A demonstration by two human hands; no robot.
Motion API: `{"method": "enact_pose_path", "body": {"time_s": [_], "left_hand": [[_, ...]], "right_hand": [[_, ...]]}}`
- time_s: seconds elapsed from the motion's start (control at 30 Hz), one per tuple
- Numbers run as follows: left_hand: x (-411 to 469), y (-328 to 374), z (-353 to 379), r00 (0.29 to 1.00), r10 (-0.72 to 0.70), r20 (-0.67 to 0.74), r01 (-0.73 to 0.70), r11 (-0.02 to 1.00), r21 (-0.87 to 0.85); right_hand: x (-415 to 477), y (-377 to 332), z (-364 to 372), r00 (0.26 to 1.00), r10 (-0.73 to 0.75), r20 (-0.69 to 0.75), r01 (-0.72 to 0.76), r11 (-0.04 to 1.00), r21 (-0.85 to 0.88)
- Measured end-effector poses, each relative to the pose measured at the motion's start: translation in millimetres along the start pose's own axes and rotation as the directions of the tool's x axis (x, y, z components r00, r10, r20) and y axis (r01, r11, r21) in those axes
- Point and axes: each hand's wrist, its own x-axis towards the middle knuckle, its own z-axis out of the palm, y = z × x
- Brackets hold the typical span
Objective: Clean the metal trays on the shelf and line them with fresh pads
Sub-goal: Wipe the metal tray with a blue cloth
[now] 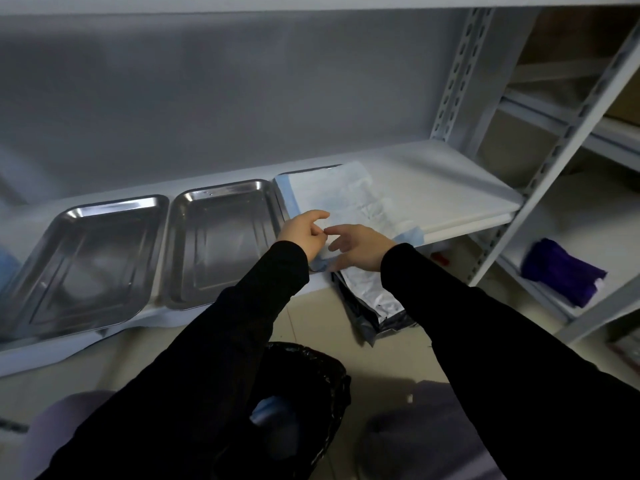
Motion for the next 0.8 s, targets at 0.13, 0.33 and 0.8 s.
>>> {"method": "enact_pose_path", "body": {"time_s": [0.13, 0.33, 0.8], "left_hand": [[1.6, -2.5, -1.4, 1.000, -0.010, -0.011, 0.010, 1.000, -0.002], [1.1, -7.1, -5.7, 0.999, -0.034, 0.011, 0.034, 0.999, -0.010], [7.4, 1.0, -10.1, 0.992, 0.007, 0.129, -0.020, 0.995, 0.099]], "right_hand": [[7.1, 1.8, 1.7, 0.999, -0.009, 0.044, 0.011, 0.998, -0.060], [13.0, 1.9, 1.8, 0.997, -0.040, -0.067, 0.039, 0.999, -0.013], [28.0, -7.9, -8.7, 0.899, -0.161, -0.406, 0.274, 0.932, 0.237]]}}
